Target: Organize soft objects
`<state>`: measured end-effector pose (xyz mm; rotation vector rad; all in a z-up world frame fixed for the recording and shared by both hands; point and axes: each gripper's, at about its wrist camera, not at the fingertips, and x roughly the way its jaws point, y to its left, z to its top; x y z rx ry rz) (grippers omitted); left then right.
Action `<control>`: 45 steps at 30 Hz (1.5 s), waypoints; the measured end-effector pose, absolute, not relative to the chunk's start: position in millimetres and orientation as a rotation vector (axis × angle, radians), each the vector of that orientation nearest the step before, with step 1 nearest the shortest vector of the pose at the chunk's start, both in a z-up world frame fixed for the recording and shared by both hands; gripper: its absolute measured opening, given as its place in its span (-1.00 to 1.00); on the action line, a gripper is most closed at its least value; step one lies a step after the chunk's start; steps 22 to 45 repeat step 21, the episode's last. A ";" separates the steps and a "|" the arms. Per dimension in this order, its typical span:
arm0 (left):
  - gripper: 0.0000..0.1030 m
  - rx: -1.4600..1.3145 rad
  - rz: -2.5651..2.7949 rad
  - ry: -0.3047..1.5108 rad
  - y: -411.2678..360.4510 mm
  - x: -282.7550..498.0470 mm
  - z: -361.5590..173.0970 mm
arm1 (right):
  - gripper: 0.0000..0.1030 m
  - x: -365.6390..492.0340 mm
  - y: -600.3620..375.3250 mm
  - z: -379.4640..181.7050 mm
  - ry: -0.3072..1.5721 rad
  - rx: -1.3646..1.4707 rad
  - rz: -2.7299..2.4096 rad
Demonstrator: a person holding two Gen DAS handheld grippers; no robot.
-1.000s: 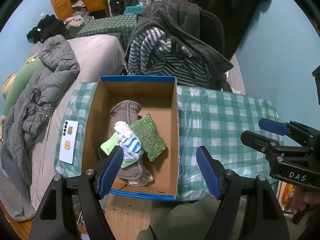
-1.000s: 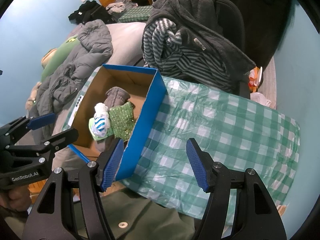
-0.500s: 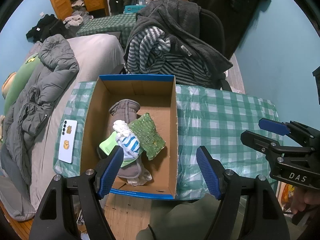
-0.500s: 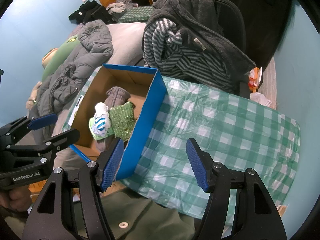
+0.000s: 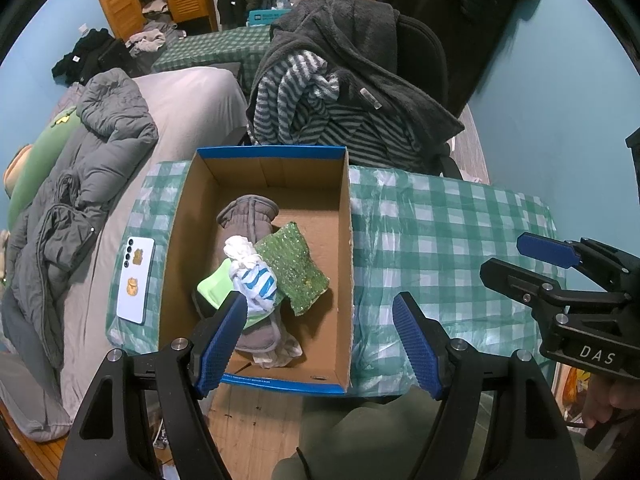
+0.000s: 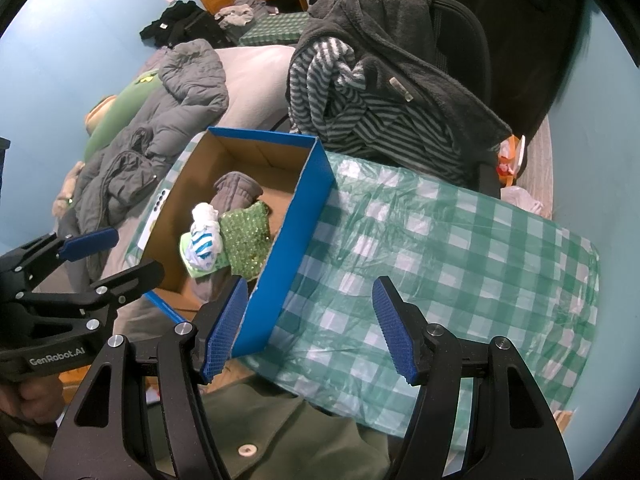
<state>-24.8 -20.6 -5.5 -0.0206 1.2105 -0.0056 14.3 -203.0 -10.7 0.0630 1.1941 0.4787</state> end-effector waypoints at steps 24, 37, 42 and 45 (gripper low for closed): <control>0.49 -0.009 -0.023 1.226 -27.9 -23.5 -3.3 | 0.26 13.9 -202.7 -11.2 1.195 0.067 0.476; 0.49 -0.009 -0.023 1.226 -27.9 -23.5 -3.3 | 0.26 13.9 -202.7 -11.2 1.195 0.067 0.476; 0.49 -0.009 -0.023 1.226 -27.9 -23.5 -3.3 | 0.26 13.9 -202.7 -11.2 1.195 0.067 0.476; 0.49 -0.009 -0.023 1.226 -27.9 -23.5 -3.3 | 0.26 13.9 -202.7 -11.2 1.195 0.067 0.476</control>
